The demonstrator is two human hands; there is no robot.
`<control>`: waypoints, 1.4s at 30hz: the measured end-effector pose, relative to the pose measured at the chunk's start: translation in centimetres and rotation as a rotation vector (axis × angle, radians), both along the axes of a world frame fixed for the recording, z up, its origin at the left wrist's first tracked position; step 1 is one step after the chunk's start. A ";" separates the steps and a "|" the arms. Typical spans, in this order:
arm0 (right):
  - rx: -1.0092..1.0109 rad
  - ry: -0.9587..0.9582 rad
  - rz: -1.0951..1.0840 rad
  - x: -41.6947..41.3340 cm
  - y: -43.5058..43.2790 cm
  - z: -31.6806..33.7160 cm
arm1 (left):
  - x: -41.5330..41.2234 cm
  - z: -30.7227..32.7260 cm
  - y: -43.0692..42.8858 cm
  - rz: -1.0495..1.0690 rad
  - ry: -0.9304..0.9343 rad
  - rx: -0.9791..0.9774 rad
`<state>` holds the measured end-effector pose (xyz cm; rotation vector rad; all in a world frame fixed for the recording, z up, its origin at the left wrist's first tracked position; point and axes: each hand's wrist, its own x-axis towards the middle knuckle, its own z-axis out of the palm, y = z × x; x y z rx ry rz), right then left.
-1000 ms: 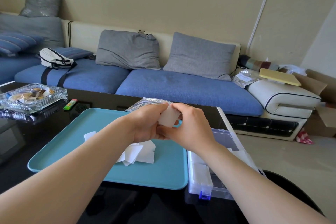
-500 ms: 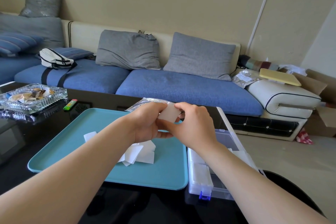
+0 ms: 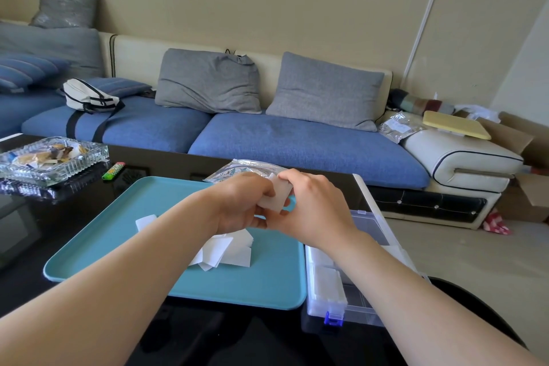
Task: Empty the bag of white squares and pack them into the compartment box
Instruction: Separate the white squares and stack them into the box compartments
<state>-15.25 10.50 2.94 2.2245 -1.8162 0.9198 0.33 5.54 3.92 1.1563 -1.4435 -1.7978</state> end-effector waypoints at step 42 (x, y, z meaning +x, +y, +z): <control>0.907 -0.078 -0.236 -10.0 8.0 -0.9 | -6.1 -2.7 7.5 -0.661 -0.866 -1.082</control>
